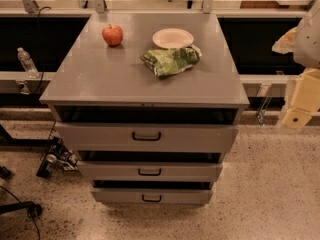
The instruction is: Open middle drawer
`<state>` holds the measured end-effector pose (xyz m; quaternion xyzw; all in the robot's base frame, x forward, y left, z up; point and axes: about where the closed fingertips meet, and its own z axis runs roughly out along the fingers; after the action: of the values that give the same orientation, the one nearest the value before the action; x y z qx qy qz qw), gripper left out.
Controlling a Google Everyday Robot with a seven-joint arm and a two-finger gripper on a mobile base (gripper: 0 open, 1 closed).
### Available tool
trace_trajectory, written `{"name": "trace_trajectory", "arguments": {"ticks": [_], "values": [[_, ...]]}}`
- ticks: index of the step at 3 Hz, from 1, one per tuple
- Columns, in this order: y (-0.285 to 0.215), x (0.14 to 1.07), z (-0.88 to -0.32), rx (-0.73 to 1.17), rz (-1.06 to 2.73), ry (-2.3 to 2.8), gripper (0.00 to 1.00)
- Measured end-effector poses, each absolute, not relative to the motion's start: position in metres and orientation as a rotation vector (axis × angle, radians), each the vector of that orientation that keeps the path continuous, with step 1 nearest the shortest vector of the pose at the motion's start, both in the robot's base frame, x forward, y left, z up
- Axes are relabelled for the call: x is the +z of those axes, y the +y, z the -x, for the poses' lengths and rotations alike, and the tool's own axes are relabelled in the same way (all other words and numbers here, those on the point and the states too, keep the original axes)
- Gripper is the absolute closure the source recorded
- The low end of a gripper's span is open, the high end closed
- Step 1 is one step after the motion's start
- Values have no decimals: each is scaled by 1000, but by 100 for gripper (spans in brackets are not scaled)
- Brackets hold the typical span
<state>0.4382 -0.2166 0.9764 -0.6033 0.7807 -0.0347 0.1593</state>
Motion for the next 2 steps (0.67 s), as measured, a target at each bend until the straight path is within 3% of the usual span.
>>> {"name": "trace_trajectory", "arguments": {"ticks": [2], "values": [[-214, 971, -434, -58, 1719, 2203, 0]]}}
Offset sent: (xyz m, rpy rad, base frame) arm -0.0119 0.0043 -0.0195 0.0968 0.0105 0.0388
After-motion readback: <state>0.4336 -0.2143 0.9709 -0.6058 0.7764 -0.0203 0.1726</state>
